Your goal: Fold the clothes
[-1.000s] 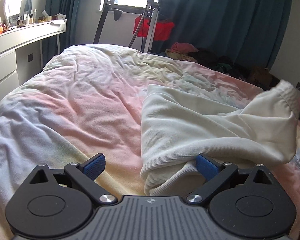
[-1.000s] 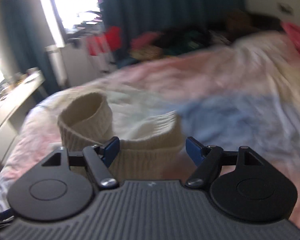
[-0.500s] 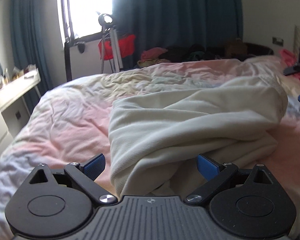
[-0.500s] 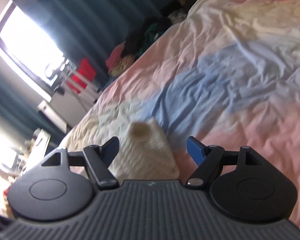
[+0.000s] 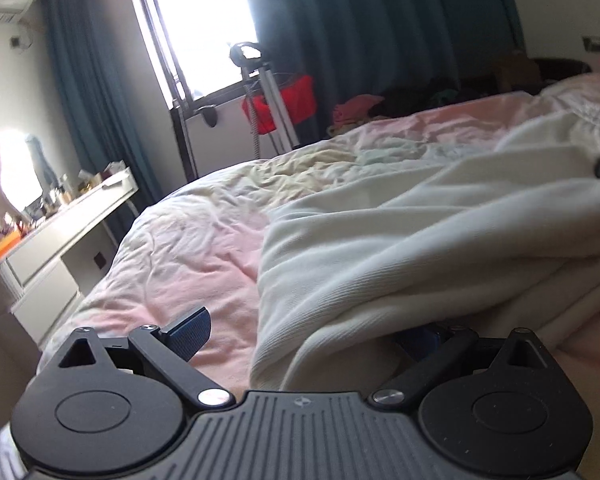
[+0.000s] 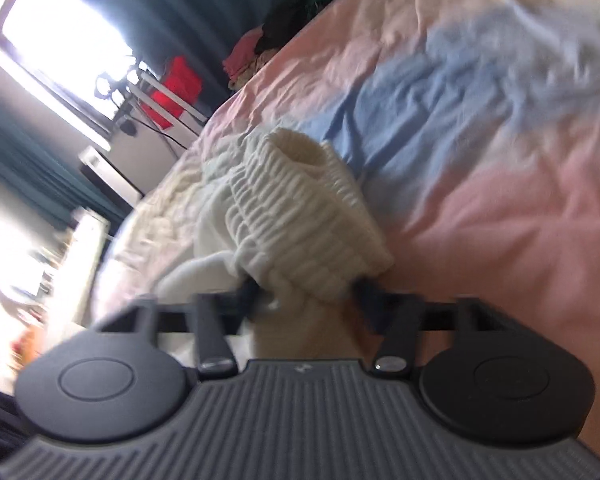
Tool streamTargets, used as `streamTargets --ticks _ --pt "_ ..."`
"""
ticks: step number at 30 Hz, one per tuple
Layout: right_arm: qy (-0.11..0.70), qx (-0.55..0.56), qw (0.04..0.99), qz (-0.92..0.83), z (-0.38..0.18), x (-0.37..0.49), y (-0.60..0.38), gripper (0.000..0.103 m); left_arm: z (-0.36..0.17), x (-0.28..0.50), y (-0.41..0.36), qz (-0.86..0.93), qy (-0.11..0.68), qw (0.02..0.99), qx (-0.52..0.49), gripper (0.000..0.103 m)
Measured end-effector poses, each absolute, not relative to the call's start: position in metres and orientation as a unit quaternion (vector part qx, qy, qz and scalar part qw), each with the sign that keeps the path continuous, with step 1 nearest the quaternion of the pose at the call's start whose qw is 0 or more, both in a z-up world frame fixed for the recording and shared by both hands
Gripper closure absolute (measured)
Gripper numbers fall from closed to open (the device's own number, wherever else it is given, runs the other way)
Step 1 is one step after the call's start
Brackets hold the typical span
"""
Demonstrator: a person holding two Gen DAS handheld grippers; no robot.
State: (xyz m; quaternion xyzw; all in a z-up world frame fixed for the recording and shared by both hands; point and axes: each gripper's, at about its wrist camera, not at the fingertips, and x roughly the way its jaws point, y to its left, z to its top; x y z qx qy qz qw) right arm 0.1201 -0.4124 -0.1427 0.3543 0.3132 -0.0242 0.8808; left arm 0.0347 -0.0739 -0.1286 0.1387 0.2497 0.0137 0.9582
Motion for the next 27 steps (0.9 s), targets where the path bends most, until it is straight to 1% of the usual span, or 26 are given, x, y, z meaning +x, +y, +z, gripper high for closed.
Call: streamTargets --ticks 1,2,5,7,9,11,13,15,17,19,21,22,24,25,27 --pt "0.304 0.341 0.889 -0.024 -0.138 0.116 -0.411 0.071 -0.127 0.035 -0.071 0.019 0.25 0.96 0.126 0.003" --pt "0.292 0.334 0.896 -0.025 -0.133 0.112 -0.411 0.073 -0.125 0.034 -0.065 0.022 0.252 0.962 0.105 0.003" --pt "0.273 0.322 0.906 -0.03 -0.122 0.102 -0.413 0.074 -0.119 0.027 -0.047 0.024 0.27 0.962 0.036 0.003" --pt "0.289 0.323 0.9 -0.032 -0.128 0.101 -0.415 0.074 -0.12 0.027 -0.043 0.028 0.283 0.958 0.023 0.003" --pt "0.323 0.33 0.886 -0.04 -0.143 0.106 -0.417 0.073 -0.122 0.027 -0.041 0.033 0.292 0.956 0.017 0.003" --pt "0.342 0.346 0.873 -0.04 -0.155 0.108 -0.42 0.068 -0.124 0.028 -0.039 0.037 0.3 0.953 0.009 0.003" --pt "0.342 0.365 0.865 -0.034 -0.16 0.108 -0.422 0.064 -0.126 0.028 -0.036 0.038 0.309 0.95 -0.004 0.003" --pt "0.343 0.375 0.861 -0.027 -0.161 0.107 -0.423 0.058 -0.127 0.03 -0.031 0.036 0.318 0.947 -0.023 0.003" --pt "0.348 0.397 0.849 -0.011 -0.167 0.109 -0.423 0.041 -0.129 0.031 -0.028 0.035 0.326 0.944 -0.039 0.002" --pt "0.355 0.43 0.83 0.022 -0.178 0.114 -0.421 0.033 -0.13 0.032 -0.026 0.034 0.333 0.941 -0.051 0.002" --pt "0.367 0.443 0.817 0.044 -0.187 0.122 -0.416 0.03 -0.131 0.033 -0.024 0.032 0.337 0.939 -0.061 0.002" --pt "0.373 0.429 0.822 0.042 -0.188 0.125 -0.413 0.029 -0.131 0.034 -0.024 0.032 0.339 0.938 -0.066 0.002" --pt "0.381 0.413 0.826 0.041 -0.193 0.131 -0.409 0.026 -0.132 0.035 -0.022 0.031 0.344 0.935 -0.079 0.002" --pt "0.381 0.421 0.822 0.043 -0.196 0.133 -0.409 0.022 -0.132 0.036 -0.02 0.03 0.347 0.934 -0.084 0.002" --pt "0.383 0.425 0.818 0.057 -0.198 0.137 -0.407 0.02 -0.134 0.037 -0.018 0.028 0.353 0.93 -0.095 0.001"
